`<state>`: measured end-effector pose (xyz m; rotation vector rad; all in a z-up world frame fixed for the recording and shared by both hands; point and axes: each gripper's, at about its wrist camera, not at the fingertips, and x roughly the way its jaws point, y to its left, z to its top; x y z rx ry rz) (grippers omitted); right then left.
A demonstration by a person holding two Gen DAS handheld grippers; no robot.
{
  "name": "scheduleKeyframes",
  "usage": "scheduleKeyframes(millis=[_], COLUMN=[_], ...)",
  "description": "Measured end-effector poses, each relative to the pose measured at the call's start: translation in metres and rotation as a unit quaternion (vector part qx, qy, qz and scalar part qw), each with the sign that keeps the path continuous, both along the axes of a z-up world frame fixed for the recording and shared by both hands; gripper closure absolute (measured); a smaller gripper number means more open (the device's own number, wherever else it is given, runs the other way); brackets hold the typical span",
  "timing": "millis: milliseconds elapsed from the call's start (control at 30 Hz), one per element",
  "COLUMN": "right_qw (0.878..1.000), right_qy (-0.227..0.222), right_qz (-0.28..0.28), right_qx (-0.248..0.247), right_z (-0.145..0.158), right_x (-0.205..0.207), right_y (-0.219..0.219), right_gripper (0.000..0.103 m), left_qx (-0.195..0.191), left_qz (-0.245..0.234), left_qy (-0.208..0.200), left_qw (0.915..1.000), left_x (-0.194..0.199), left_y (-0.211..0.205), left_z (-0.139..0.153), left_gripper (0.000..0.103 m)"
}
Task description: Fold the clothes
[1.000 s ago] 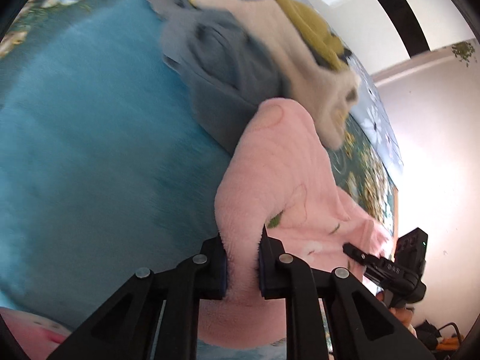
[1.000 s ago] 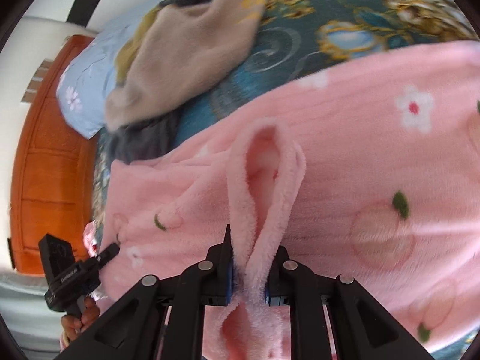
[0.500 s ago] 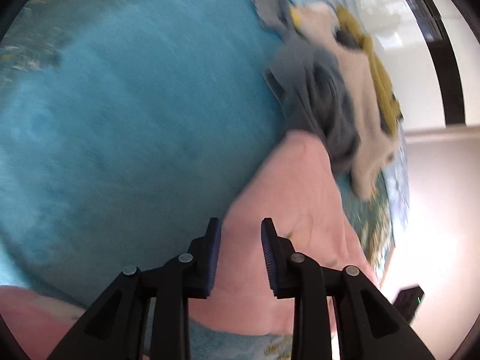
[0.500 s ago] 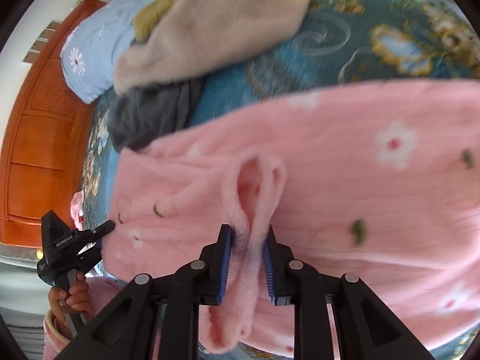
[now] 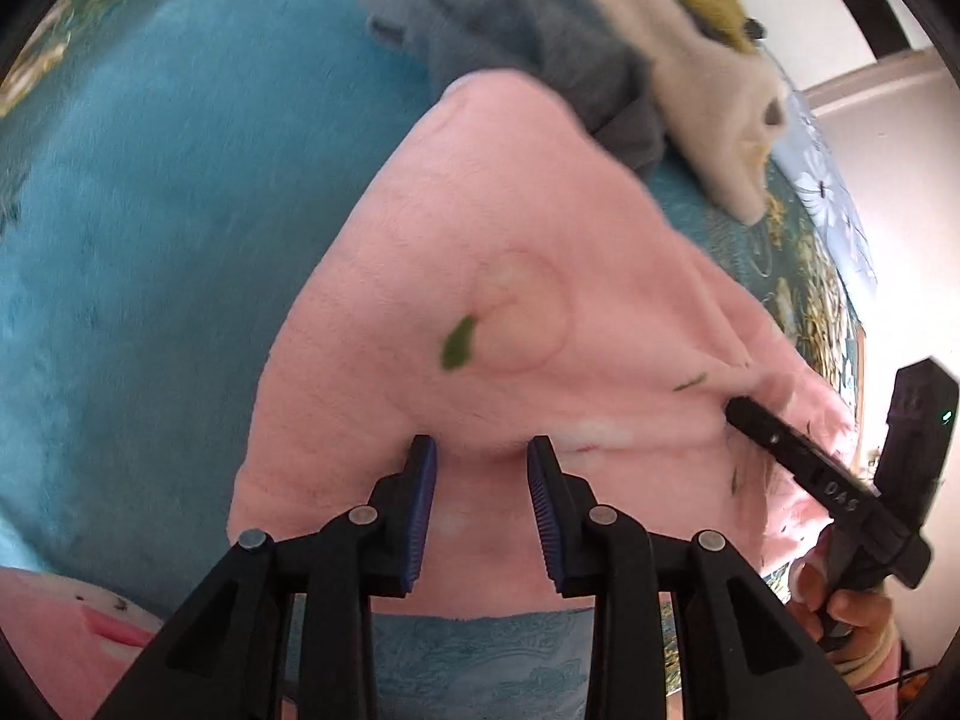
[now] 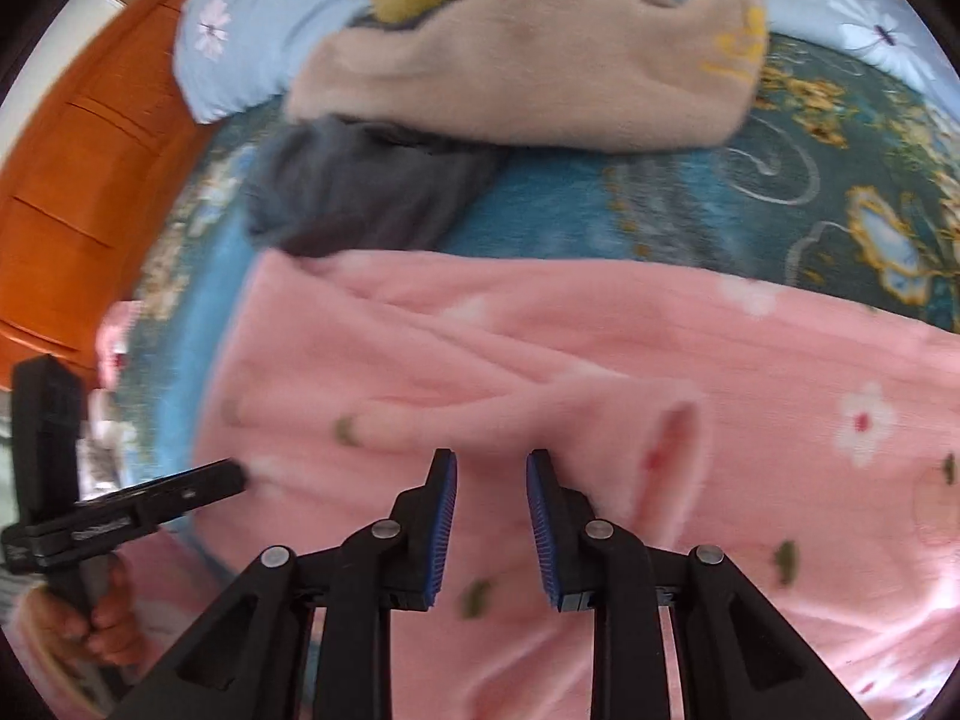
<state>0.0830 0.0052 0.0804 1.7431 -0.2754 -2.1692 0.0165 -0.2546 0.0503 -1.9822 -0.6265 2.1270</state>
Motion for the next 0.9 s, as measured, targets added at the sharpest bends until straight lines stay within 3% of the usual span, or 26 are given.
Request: scheduleKeyframes(millis=[100, 167, 300, 433, 533, 633, 700, 800, 900], right_qw=[0.998, 0.997, 0.997, 0.995, 0.993, 0.986, 0.982, 0.984, 0.983], right_qy=[-0.023, -0.026, -0.004, 0.024, 0.022, 0.011, 0.005, -0.016, -0.032], right_qz=[-0.045, -0.063, -0.057, -0.08, -0.112, -0.155, -0.176, -0.161, -0.17], right_qx=[-0.034, -0.043, -0.055, -0.057, -0.043, -0.059, -0.074, -0.072, -0.056], right_z=[-0.022, -0.02, 0.009, 0.038, 0.045, 0.047, 0.049, 0.046, 0.044], right_x=[0.001, 0.001, 0.004, 0.011, 0.019, 0.029, 0.035, 0.049, 0.071], right_y=[0.015, 0.018, 0.024, 0.058, 0.093, 0.134, 0.16, 0.186, 0.215], right_gripper=[0.076, 0.076, 0.076, 0.075, 0.075, 0.075, 0.069, 0.058, 0.058], left_qx=[0.002, 0.002, 0.022, 0.035, 0.035, 0.036, 0.036, 0.037, 0.039], left_qz=[0.001, -0.001, 0.014, 0.026, 0.026, 0.026, 0.029, 0.04, 0.048], left_qy=[-0.007, -0.004, -0.004, 0.004, 0.021, 0.039, 0.046, 0.051, 0.065], left_qw=[1.0, 1.0, 0.9997, 0.9991, 0.9988, 0.9983, 0.9979, 0.9972, 0.996], left_x=[-0.002, -0.006, -0.018, -0.017, -0.015, -0.012, -0.004, 0.007, 0.018], left_y=[-0.004, 0.0, 0.01, -0.001, -0.006, -0.011, -0.015, -0.024, -0.034], left_z=[-0.008, -0.011, -0.025, -0.023, -0.016, -0.009, -0.004, 0.001, 0.015], left_gripper=[0.071, 0.071, 0.071, 0.071, 0.071, 0.071, 0.071, 0.071, 0.071])
